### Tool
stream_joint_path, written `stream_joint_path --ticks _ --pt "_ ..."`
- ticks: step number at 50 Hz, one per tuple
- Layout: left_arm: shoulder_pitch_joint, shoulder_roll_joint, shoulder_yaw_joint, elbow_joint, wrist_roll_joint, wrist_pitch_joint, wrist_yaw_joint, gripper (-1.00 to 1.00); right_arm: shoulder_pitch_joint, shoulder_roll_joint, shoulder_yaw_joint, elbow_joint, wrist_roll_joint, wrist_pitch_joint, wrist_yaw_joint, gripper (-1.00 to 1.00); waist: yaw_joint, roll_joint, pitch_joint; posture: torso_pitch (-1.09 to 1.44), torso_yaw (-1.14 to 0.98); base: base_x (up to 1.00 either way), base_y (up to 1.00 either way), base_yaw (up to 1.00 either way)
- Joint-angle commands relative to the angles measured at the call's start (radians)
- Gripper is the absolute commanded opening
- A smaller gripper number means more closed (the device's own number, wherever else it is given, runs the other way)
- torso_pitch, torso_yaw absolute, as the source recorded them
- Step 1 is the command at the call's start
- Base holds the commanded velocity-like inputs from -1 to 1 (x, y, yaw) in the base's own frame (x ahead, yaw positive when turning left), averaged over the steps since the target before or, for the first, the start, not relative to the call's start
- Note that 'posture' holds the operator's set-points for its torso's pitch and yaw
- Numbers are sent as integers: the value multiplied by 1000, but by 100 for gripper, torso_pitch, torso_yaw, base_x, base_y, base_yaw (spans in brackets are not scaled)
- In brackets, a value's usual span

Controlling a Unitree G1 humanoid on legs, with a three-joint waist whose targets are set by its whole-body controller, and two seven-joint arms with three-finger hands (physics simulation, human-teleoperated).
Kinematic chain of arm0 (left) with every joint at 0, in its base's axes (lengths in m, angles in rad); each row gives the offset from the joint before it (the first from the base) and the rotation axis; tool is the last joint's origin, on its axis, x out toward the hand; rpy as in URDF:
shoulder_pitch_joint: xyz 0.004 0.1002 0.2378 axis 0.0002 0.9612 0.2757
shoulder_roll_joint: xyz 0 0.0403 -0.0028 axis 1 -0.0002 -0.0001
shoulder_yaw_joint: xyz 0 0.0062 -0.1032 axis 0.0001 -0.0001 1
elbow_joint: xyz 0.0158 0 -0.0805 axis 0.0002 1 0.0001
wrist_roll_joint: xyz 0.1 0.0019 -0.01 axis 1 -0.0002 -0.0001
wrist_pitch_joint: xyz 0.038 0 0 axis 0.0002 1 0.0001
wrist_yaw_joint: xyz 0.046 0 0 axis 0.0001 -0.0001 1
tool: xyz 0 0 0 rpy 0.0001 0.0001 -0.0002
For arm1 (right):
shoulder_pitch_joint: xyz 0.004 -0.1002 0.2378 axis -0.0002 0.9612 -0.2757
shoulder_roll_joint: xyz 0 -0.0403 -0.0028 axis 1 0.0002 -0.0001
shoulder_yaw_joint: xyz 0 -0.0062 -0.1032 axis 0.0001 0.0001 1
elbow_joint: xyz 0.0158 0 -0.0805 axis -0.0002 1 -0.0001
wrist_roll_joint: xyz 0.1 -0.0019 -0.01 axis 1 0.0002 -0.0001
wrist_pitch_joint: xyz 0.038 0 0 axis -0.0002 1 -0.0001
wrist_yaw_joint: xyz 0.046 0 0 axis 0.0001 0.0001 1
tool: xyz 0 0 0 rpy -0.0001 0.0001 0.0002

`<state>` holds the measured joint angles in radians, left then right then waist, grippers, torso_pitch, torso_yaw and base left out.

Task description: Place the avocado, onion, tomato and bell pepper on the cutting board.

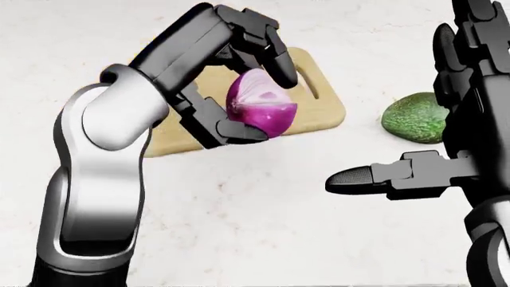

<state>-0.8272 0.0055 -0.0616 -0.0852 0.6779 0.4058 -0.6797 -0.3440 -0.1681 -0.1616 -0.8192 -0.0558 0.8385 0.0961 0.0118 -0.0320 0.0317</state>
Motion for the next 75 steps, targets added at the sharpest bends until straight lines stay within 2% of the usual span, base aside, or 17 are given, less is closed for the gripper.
stream_joint_path --ticks 1,9,22,28,43,56,60,63,67,75 --pt "-46 24 20 -1 -28 -27 47 -27 -27 -7 -2 -21 -4 -28 -5 100 1 -3 -23 0 0 0 0 0" --pt "-74 106 55 113 -68 -76 131 -29 -30 -5 5 -14 -11 -29 -4 100 1 2 -24 0 0 0 0 0" --pt "-50 159 78 113 -85 -85 146 -32 -20 4 9 -9 -15 -41 -3 100 -2 9 -26 0 0 0 0 0" --pt "-52 158 74 134 -82 -101 159 -31 -19 6 11 -3 -15 -46 -4 100 -1 10 -27 0 0 0 0 0" --pt "-69 160 72 193 -74 -142 181 7 -31 3 12 -2 -19 -34 -1 100 -2 10 -28 0 0 0 0 0" --pt "-56 156 69 192 -49 -159 173 7 -41 -2 11 1 -21 -27 2 100 -3 10 -27 0 0 0 0 0" --pt "-54 155 69 192 -44 -160 169 12 -35 -1 11 -6 -21 -26 3 100 -2 10 -28 0 0 0 0 0" --pt "-52 154 70 188 -43 -158 166 25 -30 2 12 4 -23 -38 0 100 -2 10 -27 0 0 0 0 0" --pt "-50 155 70 184 -39 -158 164 26 -28 6 17 12 -24 -50 -2 100 -3 10 -27 0 0 0 0 0" --pt "-48 152 68 189 -35 -164 167 42 -11 9 10 4 -20 -56 -2 100 -2 11 -28 0 0 0 0 0"
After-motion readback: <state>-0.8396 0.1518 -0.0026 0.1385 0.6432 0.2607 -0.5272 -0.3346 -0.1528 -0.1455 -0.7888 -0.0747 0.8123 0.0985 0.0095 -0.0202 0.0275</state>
